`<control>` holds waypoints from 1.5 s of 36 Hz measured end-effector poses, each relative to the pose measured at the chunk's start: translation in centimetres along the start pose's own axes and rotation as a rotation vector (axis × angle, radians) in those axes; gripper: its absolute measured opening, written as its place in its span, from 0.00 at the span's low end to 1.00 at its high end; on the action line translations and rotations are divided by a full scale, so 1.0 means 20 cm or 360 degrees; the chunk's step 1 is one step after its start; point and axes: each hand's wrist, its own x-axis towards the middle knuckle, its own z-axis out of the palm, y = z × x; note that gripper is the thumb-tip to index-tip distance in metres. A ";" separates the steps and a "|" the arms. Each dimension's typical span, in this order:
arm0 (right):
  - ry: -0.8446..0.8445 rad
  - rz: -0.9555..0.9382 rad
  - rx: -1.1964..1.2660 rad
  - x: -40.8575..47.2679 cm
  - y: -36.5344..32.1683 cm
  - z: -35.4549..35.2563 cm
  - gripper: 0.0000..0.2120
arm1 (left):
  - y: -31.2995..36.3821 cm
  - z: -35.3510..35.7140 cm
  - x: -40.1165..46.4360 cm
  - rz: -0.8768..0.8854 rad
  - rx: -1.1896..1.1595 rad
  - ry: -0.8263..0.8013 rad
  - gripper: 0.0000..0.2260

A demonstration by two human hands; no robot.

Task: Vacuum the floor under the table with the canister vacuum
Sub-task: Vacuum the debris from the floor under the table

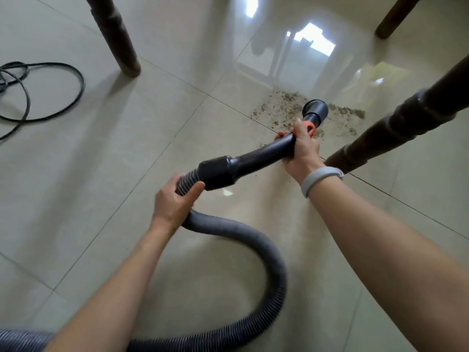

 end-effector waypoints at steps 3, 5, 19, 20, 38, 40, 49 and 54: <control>0.0051 -0.0051 0.0013 -0.04 0.01 0.09 0.17 | 0.09 -0.16 0.11 0.0219 0.0504 0.0121 0.35; 0.0083 -0.0063 -0.0021 -0.06 0.02 0.15 0.17 | 0.13 -0.24 0.17 0.0333 0.0800 0.0175 0.38; 0.0169 0.0010 -0.0018 -0.18 0.17 0.34 0.23 | 0.15 -0.54 0.36 0.0446 0.0945 -0.0090 0.35; 0.0160 0.0009 -0.0025 -0.18 0.18 0.33 0.22 | 0.15 -0.53 0.35 0.0493 0.0897 -0.0086 0.34; 0.0199 0.0441 -0.0180 -0.37 0.42 0.07 0.17 | 0.36 -0.21 0.10 0.0692 0.1751 -0.0989 0.22; 0.0301 0.0480 -0.0250 -0.37 0.45 0.00 0.16 | 0.35 -0.19 0.07 0.0713 0.1795 -0.1091 0.23; 0.0449 0.0550 -0.0325 -0.34 0.57 -0.07 0.11 | 0.25 -0.13 0.02 0.0704 0.1826 -0.1087 0.23; 0.0338 0.0530 -0.0486 -0.26 0.56 0.05 0.16 | 0.26 -0.15 0.09 0.0477 0.1810 -0.0958 0.22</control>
